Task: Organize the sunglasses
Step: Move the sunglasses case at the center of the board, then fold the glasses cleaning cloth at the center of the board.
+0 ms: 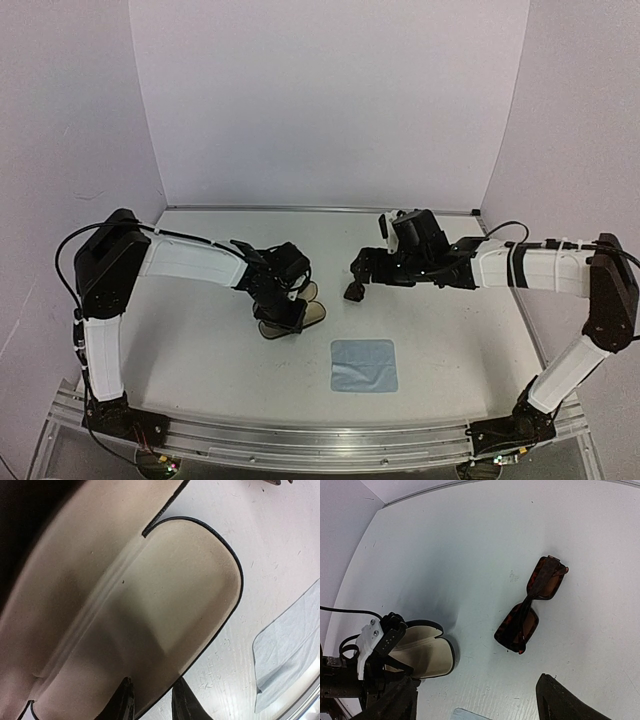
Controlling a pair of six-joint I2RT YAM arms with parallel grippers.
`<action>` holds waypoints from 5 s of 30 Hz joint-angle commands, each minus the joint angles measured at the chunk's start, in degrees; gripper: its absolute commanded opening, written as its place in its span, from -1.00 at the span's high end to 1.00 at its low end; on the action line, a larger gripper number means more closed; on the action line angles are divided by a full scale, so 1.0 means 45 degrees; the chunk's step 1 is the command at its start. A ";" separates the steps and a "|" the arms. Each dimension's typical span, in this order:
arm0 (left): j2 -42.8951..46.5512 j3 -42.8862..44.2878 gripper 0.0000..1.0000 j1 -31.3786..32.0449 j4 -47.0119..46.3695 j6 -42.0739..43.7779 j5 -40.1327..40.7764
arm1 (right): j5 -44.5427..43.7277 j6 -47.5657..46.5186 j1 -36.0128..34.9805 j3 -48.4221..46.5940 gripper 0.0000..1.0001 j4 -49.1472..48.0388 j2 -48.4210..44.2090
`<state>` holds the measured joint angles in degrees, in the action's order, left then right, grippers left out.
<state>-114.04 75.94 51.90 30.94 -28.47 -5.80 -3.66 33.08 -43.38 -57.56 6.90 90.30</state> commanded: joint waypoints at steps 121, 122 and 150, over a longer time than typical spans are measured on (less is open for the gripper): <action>-0.2253 0.2967 0.05 0.1182 0.0268 -0.1159 -0.3285 | -0.0062 0.1061 -0.0970 0.3913 -0.62 0.0292 0.0291; -0.2282 0.2968 0.05 0.1189 0.0268 -0.1140 -0.3315 | -0.0055 0.1081 -0.0999 0.3915 -0.62 0.0295 0.0312; -0.4288 0.3734 0.18 0.1423 0.2610 -0.0374 -0.1229 | -0.0241 0.1858 -0.2381 0.3633 -0.44 0.1367 0.1984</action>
<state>-127.50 95.02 57.98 36.47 -31.44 -17.10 -8.47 38.70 -52.97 -43.24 8.64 96.25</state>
